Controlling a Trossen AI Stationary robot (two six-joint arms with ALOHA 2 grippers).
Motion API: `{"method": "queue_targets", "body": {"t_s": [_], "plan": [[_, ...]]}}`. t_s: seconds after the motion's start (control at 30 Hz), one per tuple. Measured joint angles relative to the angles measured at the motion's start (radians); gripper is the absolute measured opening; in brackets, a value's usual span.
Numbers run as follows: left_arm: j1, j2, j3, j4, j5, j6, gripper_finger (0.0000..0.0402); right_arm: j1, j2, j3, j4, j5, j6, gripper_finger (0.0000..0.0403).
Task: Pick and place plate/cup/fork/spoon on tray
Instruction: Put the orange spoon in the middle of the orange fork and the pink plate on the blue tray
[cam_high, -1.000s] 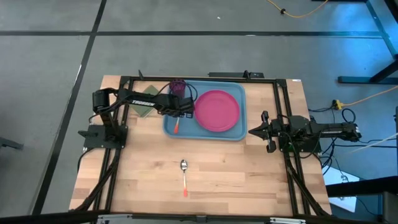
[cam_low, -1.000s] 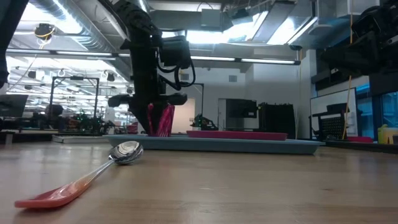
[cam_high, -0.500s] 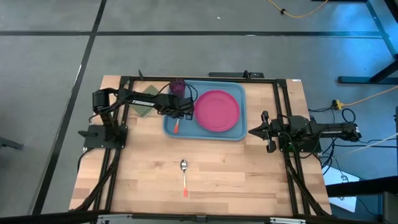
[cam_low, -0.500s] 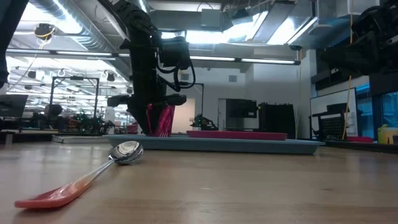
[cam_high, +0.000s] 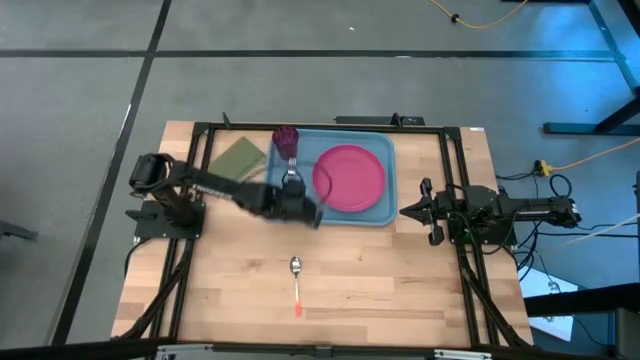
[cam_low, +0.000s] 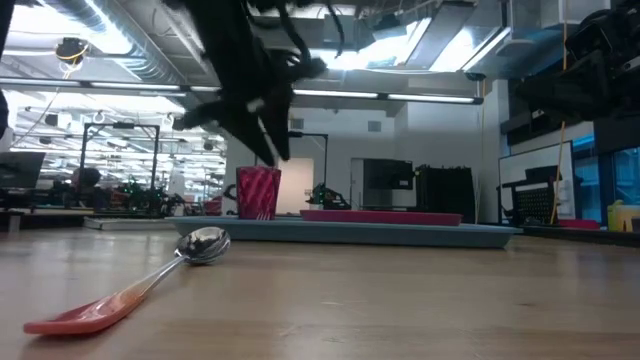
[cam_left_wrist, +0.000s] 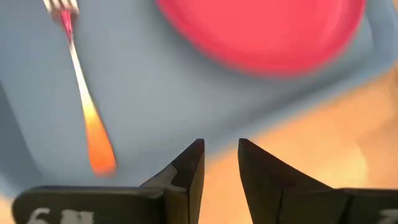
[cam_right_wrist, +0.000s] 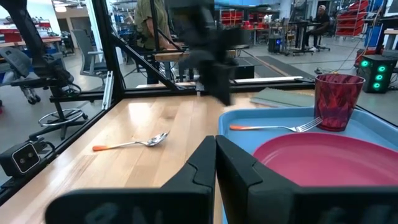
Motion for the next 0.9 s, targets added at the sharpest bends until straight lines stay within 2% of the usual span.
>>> {"method": "queue_targets", "body": {"t_s": [0.23,0.37,0.47,0.6,0.7,0.8,0.9], "plan": [[-0.286,0.022,0.004,-0.045,-0.125,-0.415,0.0102,0.0,0.0,0.0,-0.002,0.0,0.0,0.0017],[-0.383,0.037,0.006,-0.047,-0.192,-0.598,0.0113,0.0,0.0,0.0,-0.002,0.0,0.0,0.0017],[-0.409,0.106,0.044,-0.051,-0.164,-0.658,0.012,0.0,0.0,0.0,-0.002,0.0,0.0,0.0017],[-0.402,0.224,0.203,-0.162,-0.061,-0.659,0.0129,0.0,0.0,0.0,-0.001,-0.001,0.0,0.0017],[-0.406,0.295,0.375,-0.356,-0.037,-0.673,0.0136,0.0,0.0,0.0,-0.001,-0.001,0.0,0.0016],[-0.432,0.363,0.538,-0.531,-0.034,-0.751,0.014,0.0,0.001,0.0,-0.002,-0.001,0.0,0.0016],[-0.467,0.433,0.626,-0.6,-0.007,-0.827,0.0142,0.0,0.001,0.0,-0.002,-0.001,0.0,0.0016]]}}
